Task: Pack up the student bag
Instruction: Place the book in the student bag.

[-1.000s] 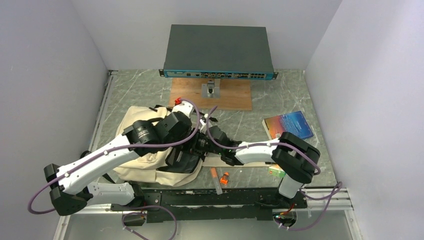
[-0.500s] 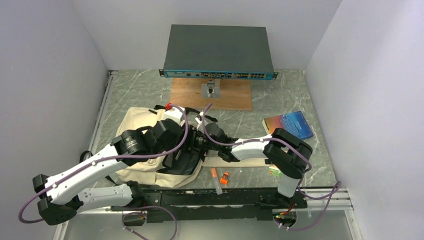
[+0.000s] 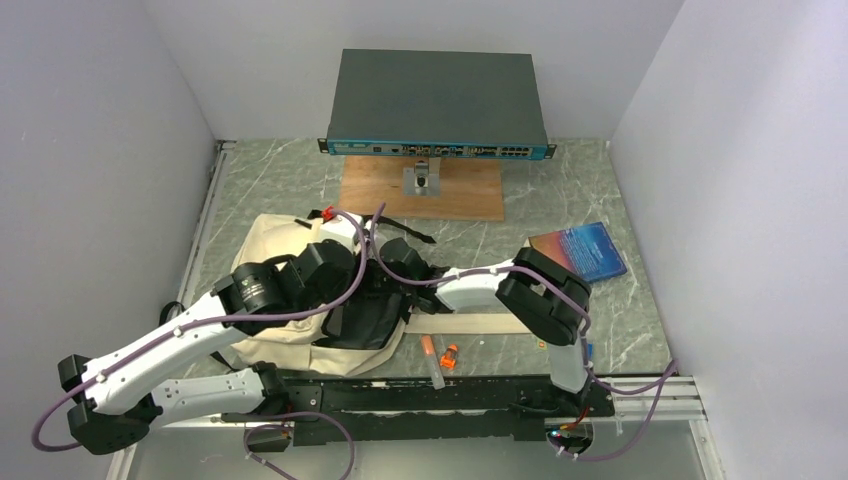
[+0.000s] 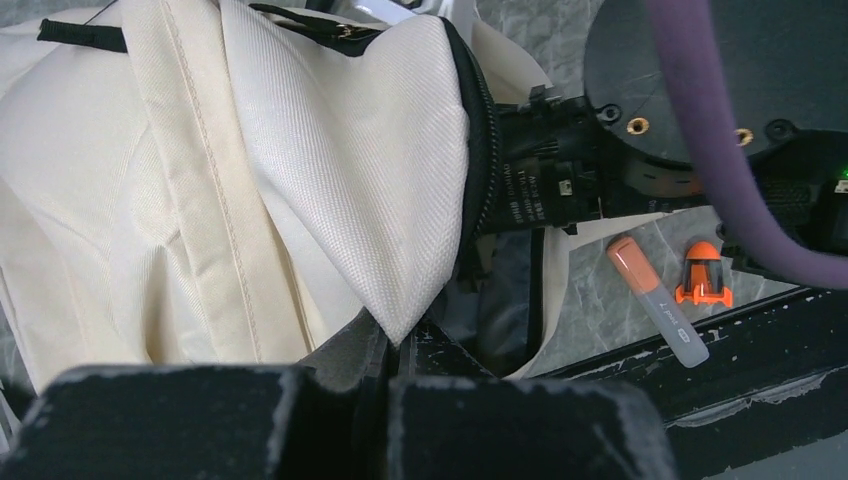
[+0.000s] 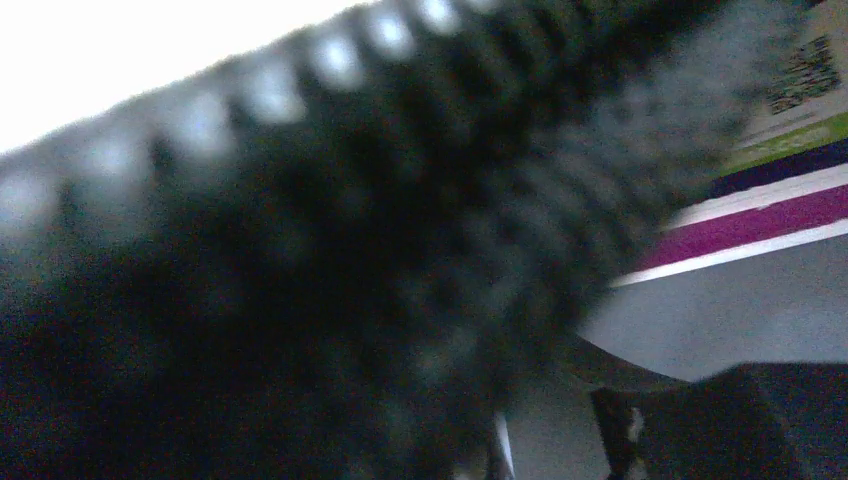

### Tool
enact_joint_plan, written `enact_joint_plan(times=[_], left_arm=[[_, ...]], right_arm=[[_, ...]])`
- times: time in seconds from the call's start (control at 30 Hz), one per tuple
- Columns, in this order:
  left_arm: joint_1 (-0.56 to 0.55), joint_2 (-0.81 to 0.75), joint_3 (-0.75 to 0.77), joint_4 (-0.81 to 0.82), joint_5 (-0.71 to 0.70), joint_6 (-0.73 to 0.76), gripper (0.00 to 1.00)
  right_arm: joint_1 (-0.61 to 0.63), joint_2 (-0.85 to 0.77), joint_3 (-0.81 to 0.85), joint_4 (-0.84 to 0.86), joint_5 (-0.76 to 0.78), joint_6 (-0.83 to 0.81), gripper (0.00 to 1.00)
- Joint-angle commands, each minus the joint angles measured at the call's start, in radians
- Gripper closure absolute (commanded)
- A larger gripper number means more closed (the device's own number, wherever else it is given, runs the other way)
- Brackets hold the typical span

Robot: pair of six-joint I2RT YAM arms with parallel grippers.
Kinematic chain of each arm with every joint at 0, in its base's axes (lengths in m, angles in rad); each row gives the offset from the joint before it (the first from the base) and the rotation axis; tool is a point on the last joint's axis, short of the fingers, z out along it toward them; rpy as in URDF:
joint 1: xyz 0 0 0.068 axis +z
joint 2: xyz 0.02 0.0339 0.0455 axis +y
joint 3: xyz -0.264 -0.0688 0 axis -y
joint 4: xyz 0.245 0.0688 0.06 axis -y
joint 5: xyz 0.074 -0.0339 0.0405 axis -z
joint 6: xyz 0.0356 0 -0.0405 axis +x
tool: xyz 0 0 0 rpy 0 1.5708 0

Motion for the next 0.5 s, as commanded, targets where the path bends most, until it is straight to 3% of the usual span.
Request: enact_joint_plan(times=[0.0,0.17,0.47], left_arm=[[-0.006,-0.054,0.034,0.02,0.007,-0.027,1.0],[-0.006,-0.047,0.014,0.056,0.005,-0.039,1.0],[-0.006,-0.011,0.048,0.039,0.0,-0.038,1.0]], right_arm=[[-0.006,-0.103,-0.055,0.081,0.009,-0.077,0.35],[-0.055,-0.198,-0.146,-0.016,0.026,-0.09,0.24],[-0.079,-0.212,-0.178,-0.016,-0.005,-0.084,0.24]])
